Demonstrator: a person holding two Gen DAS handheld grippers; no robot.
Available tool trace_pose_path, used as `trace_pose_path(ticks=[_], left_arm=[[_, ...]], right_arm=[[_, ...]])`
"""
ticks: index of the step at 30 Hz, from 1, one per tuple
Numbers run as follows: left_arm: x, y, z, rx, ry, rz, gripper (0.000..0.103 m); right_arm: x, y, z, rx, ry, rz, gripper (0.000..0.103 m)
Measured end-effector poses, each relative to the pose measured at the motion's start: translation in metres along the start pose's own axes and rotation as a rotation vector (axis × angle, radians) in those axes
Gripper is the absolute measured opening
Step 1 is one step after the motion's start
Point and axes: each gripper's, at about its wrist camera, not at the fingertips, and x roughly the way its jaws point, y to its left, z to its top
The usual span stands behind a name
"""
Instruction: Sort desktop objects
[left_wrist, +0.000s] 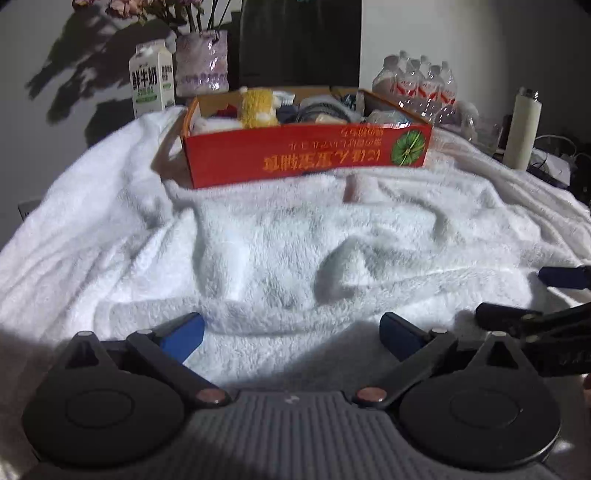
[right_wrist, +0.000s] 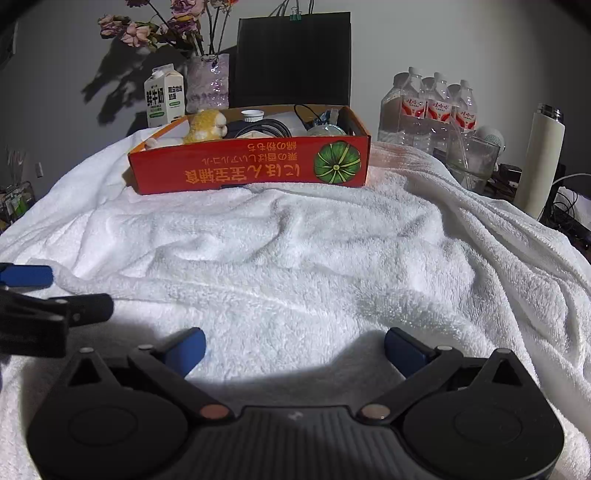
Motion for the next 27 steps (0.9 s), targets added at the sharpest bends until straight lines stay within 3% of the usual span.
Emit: trace_pose_path(ticks=[14, 21, 25, 27], left_arm=[[-0.001, -0.003, -0.002, 0.000, -0.006, -0.004, 0.103], [-0.001, -0.008, -0.001, 0.033, -0.010, -0.019, 0.103], [-0.005, -0.022, -0.001, 0.123, -0.042, 0.025, 0.103], [-0.004, -0.021, -0.001, 0.117, -0.038, 0.016, 0.103]], right_arm=[[0.004, -0.005, 0.002, 0.004, 0.005, 0.009, 0.103], [0.004, -0.004, 0.002, 0.002, 0.005, 0.007, 0.103], [0.003, -0.003, 0.002, -0.005, 0.003, 0.006, 0.103], [0.003, -0.003, 0.002, -0.008, 0.001, 0.007, 0.103]])
